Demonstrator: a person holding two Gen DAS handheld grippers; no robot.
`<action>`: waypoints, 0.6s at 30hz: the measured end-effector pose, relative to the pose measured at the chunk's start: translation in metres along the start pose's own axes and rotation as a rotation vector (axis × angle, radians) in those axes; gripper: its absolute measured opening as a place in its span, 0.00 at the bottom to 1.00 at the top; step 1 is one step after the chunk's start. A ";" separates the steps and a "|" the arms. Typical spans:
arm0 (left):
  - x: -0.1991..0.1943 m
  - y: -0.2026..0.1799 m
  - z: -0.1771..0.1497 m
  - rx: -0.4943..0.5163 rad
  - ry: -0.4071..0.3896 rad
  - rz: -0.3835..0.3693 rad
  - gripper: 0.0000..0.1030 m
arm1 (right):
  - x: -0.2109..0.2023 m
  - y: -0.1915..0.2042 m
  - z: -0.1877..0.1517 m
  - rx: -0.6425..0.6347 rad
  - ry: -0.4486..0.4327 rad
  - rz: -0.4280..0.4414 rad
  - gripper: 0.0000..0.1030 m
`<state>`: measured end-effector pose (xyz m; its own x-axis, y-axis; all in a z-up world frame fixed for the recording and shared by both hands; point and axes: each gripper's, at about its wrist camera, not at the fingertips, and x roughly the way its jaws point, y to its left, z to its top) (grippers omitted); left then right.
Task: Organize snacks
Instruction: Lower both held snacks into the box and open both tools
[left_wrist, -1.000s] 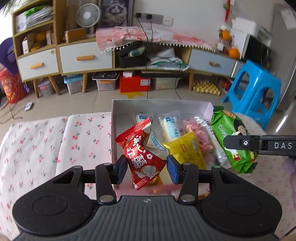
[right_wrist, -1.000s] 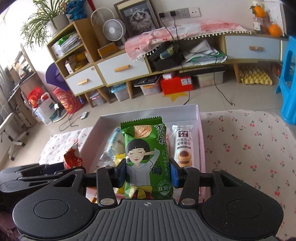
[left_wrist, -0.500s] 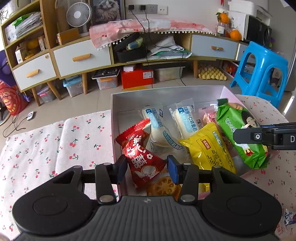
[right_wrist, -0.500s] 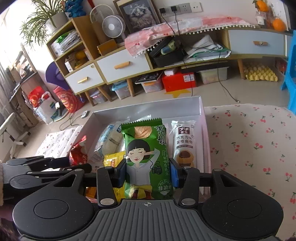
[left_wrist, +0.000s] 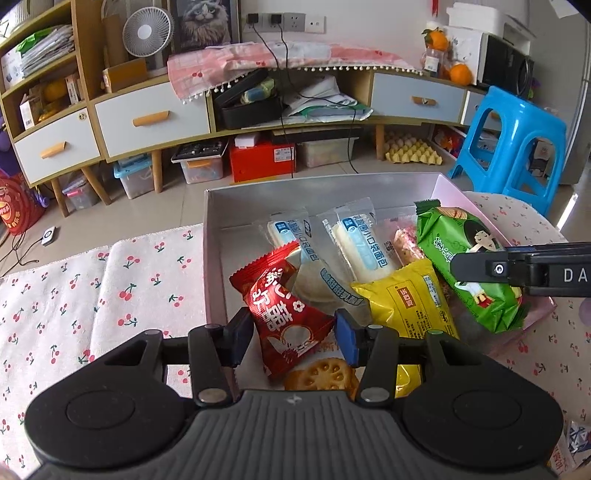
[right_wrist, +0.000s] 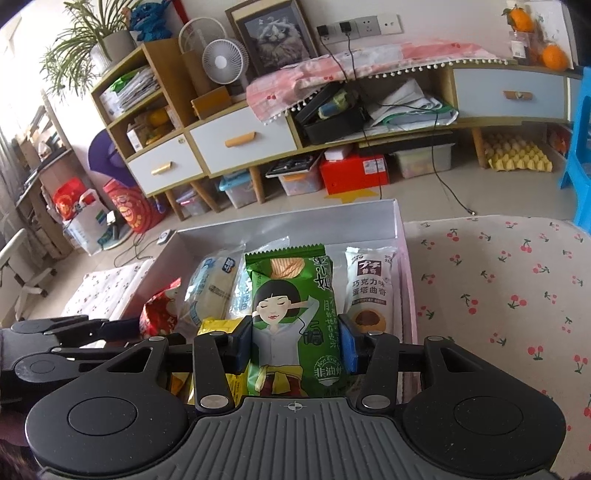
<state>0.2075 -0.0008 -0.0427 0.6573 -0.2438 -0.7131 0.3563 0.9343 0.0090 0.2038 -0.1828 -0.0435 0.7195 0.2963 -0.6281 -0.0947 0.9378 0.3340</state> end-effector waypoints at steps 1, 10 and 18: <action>0.000 0.000 0.000 0.001 0.001 -0.001 0.46 | 0.000 0.000 -0.001 -0.001 0.003 0.004 0.46; -0.011 -0.003 0.001 -0.034 -0.008 -0.019 0.67 | -0.018 -0.001 0.009 0.043 0.015 0.041 0.70; -0.037 -0.010 -0.005 -0.064 0.002 -0.010 0.91 | -0.044 0.005 0.010 0.033 0.052 -0.006 0.81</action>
<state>0.1764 -0.0002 -0.0200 0.6526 -0.2525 -0.7144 0.3194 0.9467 -0.0429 0.1789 -0.1926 -0.0073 0.6832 0.3002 -0.6657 -0.0668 0.9334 0.3525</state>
